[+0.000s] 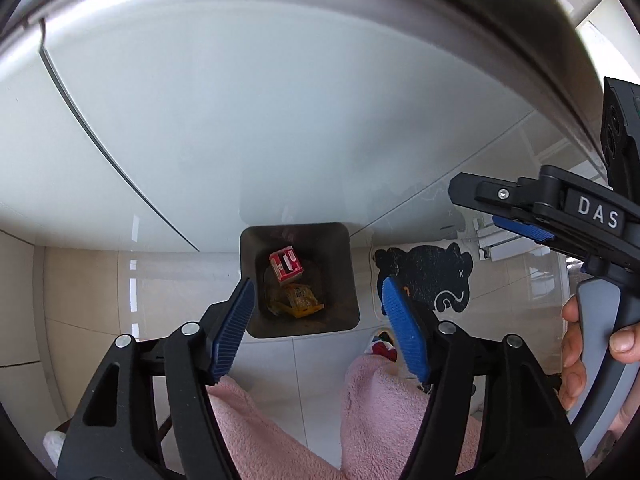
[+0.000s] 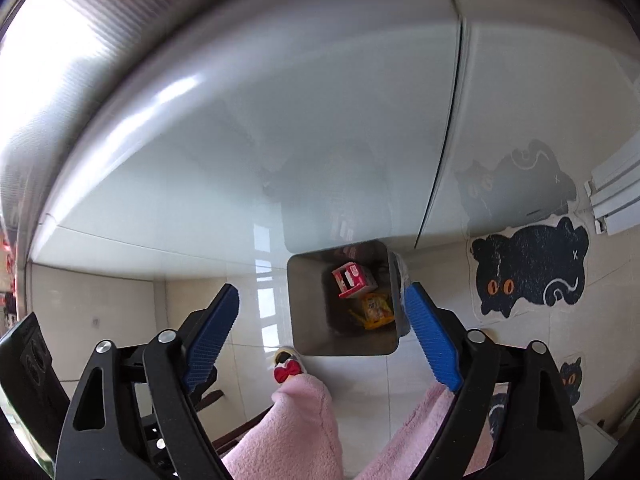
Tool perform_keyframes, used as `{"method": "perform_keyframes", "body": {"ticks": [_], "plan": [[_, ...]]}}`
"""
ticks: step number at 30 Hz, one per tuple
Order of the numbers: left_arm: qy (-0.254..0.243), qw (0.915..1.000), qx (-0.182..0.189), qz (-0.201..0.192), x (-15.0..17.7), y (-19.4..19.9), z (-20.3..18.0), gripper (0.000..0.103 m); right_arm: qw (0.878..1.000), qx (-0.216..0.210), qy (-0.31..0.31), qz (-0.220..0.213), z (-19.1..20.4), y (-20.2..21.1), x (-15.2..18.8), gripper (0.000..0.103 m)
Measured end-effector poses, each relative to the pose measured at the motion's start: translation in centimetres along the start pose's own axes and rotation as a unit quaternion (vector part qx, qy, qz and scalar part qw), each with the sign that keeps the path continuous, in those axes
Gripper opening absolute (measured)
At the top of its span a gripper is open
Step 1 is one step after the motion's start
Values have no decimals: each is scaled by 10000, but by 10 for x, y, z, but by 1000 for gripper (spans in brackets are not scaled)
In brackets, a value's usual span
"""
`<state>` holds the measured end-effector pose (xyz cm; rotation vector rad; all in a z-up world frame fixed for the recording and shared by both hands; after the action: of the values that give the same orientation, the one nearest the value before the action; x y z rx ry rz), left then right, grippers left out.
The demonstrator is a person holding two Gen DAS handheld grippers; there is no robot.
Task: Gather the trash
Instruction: 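Grasp the crumpled yellow paper with the left tool while the right tool grasps the white tissue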
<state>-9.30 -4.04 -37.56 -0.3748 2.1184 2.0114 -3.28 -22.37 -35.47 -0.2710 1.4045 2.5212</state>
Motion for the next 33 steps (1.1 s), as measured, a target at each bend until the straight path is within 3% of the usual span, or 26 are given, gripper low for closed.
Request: {"method": "perform_keyframes", "body": {"ticks": [2,4,13,18,24,30,33], "plan": [[-18,9997,-51,-238,-9,28,1,73,9996,-40,210,-198,13,27,-7,90],[12,9987,-70,-499,-18,55,8,78,9982,-95,353,-471,24,54,-14,101],[216,9910,-204,-1305,-68,144,39,82,9841,-364,1093,-1351,80,128,-59,100],[408,9861,-216,-1595,-102,170,60,77,9810,-628,1130,-1446,97,131,-86,99],[236,9821,-337,-1836,-136,174,68,70,9778,-674,1420,-1386,122,119,-109,91],[61,9826,-334,-1824,-163,163,70,64,9770,-608,1665,-1187,135,99,-124,83],[13,9839,-323,-1757,-173,154,72,57,9790,-593,1660,-1029,137,86,-128,75]]}}
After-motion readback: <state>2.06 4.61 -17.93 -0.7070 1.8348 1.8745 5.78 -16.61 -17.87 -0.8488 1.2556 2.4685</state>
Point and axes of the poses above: each gripper's, at about its wrist camera, not at the fingertips, and y roughly against the way its jaws point, z to its left, x to its underside, the point moved 4 cm from there along -y, roughly the way its jaws point, and after that the axes turned 12 degrees about -x, right-handed, at the moved point
